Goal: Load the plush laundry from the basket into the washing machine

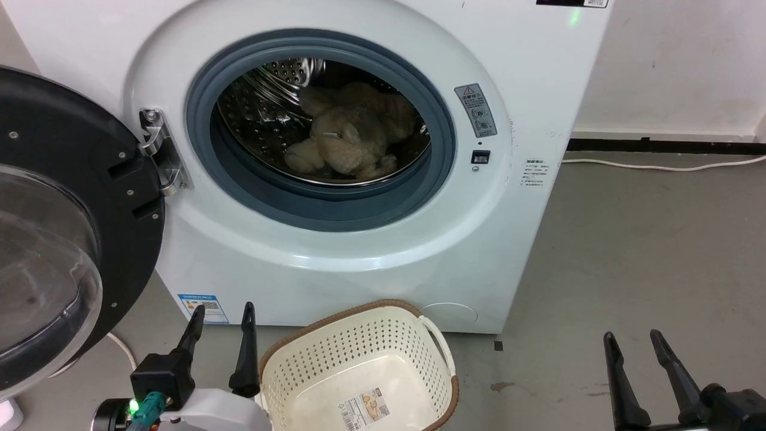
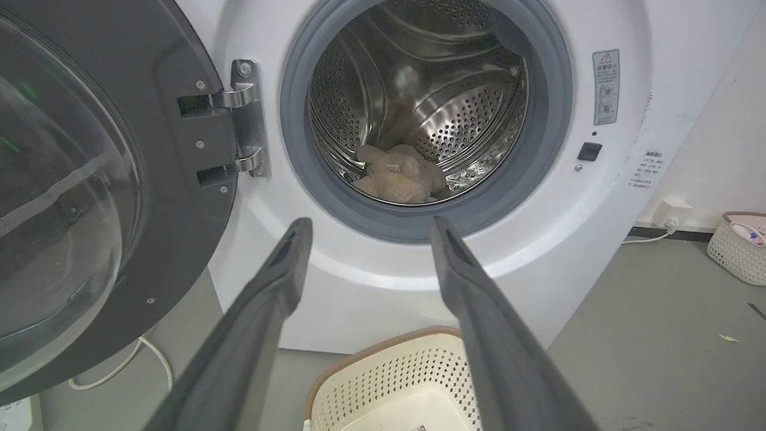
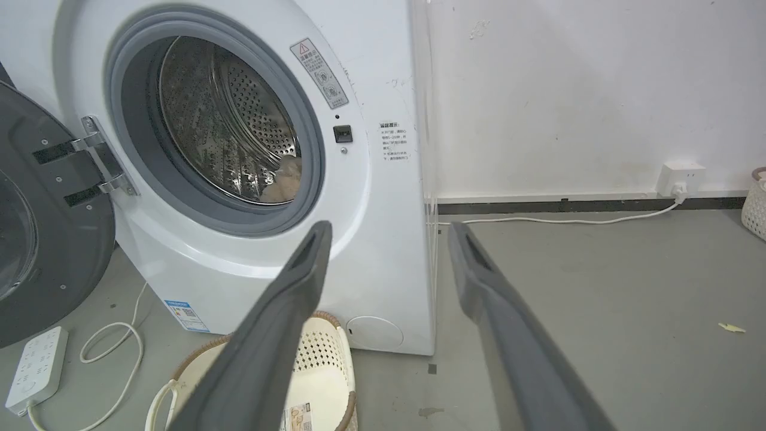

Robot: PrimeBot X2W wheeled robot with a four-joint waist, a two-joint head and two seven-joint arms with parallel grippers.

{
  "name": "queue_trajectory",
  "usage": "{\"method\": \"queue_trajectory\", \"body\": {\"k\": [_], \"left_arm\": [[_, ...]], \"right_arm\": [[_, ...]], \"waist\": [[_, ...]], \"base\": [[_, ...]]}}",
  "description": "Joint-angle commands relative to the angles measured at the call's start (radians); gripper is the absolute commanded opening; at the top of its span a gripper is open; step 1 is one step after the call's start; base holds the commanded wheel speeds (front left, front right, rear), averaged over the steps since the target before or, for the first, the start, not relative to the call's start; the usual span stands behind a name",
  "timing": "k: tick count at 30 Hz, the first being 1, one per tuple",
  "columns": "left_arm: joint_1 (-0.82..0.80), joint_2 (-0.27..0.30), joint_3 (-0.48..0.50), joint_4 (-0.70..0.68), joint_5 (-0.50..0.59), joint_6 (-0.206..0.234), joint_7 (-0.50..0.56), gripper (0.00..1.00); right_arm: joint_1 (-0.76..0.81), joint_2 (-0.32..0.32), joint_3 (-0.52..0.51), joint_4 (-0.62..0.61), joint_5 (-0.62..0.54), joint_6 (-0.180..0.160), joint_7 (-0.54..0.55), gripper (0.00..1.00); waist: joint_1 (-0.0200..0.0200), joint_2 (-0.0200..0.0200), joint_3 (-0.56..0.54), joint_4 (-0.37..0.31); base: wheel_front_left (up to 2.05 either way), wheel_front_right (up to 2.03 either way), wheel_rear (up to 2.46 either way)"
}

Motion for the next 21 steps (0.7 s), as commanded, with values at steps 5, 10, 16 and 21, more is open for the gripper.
{"method": "queue_trajectory", "body": {"k": [5,10,16,21], "left_arm": [[0.017,0.004,0.005,-0.018,-0.005,0.010,0.007,1.00],[0.019,0.004,0.012,-0.022,-0.014,0.017,0.007,1.00],[0.020,0.004,0.014,-0.017,-0.026,0.016,0.003,1.00],[0.008,-0.001,0.010,-0.012,-0.028,0.013,0.003,0.00]], "right_arm": [[0.011,-0.002,0.004,-0.002,0.003,0.001,0.003,1.00],[0.011,-0.002,0.002,-0.002,0.003,0.001,0.004,1.00],[0.011,-0.002,0.001,-0.002,0.003,0.001,0.005,1.00],[-0.001,0.000,0.003,0.001,0.002,0.000,0.002,0.00]], "waist": [[0.0000,0.0000,-0.003,-0.004],[0.0000,0.0000,-0.004,-0.004],[0.0000,0.0000,-0.007,-0.005],[0.0001,0.0000,-0.009,-0.007]], "base": [[0.00,0.00,0.00],[0.00,0.00,0.00],[0.00,0.00,0.00],[0.00,0.00,0.00]]}}
